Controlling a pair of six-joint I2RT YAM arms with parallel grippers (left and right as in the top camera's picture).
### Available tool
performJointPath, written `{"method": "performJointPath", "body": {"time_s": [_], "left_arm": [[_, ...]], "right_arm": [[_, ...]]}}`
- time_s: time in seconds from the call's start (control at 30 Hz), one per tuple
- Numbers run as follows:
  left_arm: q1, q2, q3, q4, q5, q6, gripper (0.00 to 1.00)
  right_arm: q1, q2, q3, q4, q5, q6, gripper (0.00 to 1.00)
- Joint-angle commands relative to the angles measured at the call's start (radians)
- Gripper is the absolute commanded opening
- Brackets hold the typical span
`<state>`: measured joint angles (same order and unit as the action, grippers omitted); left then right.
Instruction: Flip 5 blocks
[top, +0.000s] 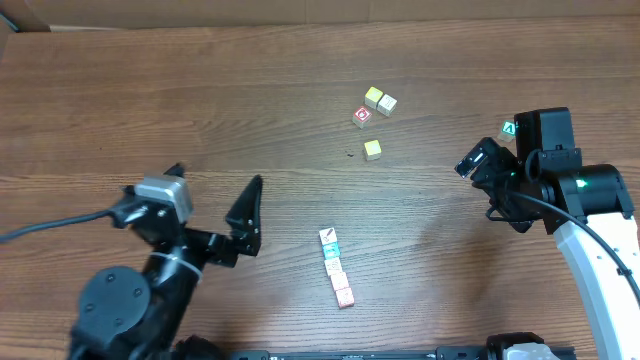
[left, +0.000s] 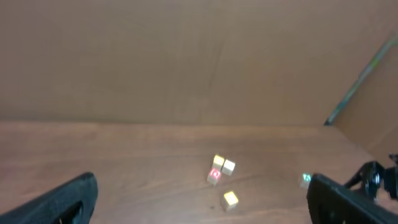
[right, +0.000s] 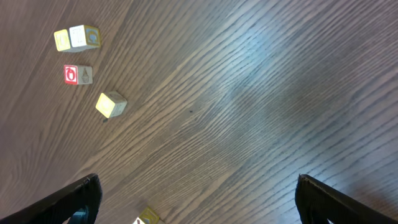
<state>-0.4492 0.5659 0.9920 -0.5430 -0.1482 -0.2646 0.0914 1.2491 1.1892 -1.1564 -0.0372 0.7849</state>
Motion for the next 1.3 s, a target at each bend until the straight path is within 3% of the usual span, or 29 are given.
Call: {"method": "performJointPath", "body": {"time_s": [0.0,0.17,0.33,0.8,1.0,1.27], "left_arm": [[0.097,-0.076,-0.220,0.175,0.245,0.070,1.00],[0.208,-0.164,-0.518,0.473,0.348,0.066,1.00],[0.273,-0.267,-0.726,0.602,0.350,0.066,1.00],[0.410,-0.494,-0.980,0.604,0.233,0.079,1.00],[0.432,-0.546,-0.987,0.464,0.205,0.122,1.00],[0.432,-0.555,-0.987,0.469,0.209,0.152,1.00]], "right_arm": [[-0.005,-0.012,0.020,0.002,0.010,-0.008,1.00],[-0.005,-0.012,0.020,0.002,0.010,-0.008,1.00],[-0.005,-0.012,0.020,0.002,0.010,-0.008,1.00],[-0.005,-0.012,0.020,0.002,0.010,-0.008,1.00],[-0.005,-0.012,0.020,0.002,0.010,-0.008,1.00],[-0.005,-0.012,0.020,0.002,0.010,-0.008,1.00]]}}
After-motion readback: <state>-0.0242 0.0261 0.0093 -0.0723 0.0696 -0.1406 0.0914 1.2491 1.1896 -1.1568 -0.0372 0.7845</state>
